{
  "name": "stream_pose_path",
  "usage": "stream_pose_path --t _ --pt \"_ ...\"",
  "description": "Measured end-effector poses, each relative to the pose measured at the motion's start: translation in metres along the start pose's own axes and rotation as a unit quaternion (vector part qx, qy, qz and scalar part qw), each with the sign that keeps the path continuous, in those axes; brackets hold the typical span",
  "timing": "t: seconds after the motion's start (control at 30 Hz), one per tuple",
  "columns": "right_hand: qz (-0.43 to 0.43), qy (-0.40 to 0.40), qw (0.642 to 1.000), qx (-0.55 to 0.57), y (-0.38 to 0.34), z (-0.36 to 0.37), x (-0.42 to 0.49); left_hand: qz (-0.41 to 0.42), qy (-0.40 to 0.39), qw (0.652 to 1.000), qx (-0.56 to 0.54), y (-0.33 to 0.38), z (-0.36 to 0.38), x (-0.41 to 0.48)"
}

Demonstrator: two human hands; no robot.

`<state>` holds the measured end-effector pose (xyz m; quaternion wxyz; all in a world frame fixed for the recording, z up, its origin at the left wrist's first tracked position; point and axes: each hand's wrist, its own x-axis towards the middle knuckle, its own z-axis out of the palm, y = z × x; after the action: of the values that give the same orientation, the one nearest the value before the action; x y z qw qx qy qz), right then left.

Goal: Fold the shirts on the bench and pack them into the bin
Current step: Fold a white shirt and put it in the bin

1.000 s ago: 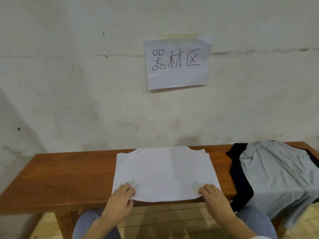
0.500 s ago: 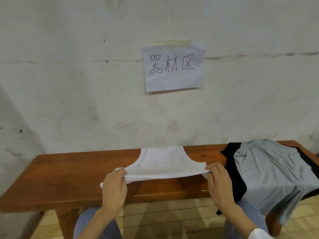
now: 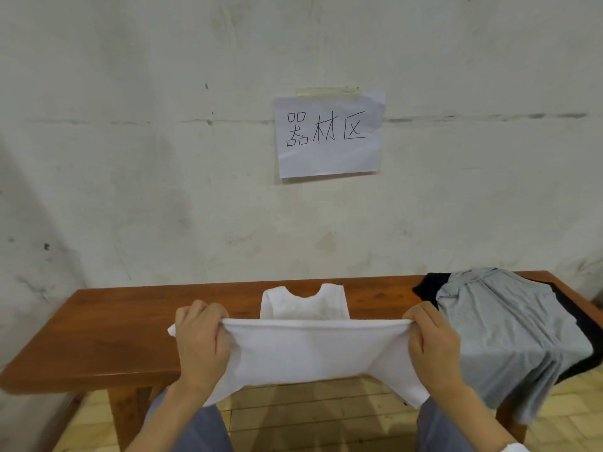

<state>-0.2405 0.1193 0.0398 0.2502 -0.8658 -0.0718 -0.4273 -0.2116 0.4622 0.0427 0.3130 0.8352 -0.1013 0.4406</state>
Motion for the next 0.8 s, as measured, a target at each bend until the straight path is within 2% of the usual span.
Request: stream_pose_path --t 0.2,0.37,0.5,0.57,0.63,0.73,0.8 --pt "0.014 -0.043 0.999 -0.007 0.011 0.011 -0.001 -0.044 -0.029 0.998 0.03 -0.008 0.015 -0.006" --pt "0.015 -0.079 0.997 -0.009 0.017 0.032 0.017 -0.021 -0.054 0.998 0.041 -0.026 0.038 0.01" --pt "-0.002 -0.109 0.993 -0.055 0.039 0.078 0.062 -0.009 -0.068 0.995 0.073 -0.047 0.077 0.05" --pt "0.026 -0.155 0.982 -0.106 0.056 0.107 0.081 -0.023 -0.106 0.983 0.148 -0.061 0.104 0.064" --pt "0.104 -0.199 0.967 -0.124 0.069 0.141 0.083 -0.055 -0.152 0.964 0.211 -0.076 0.13 0.063" --pt "0.161 -0.227 0.953 -0.116 0.052 0.176 0.055 -0.07 -0.245 0.948 0.188 -0.08 0.161 0.04" --pt "0.158 -0.298 0.936 -0.1 0.029 0.19 0.026 -0.011 -0.311 0.936 0.163 -0.078 0.176 0.015"
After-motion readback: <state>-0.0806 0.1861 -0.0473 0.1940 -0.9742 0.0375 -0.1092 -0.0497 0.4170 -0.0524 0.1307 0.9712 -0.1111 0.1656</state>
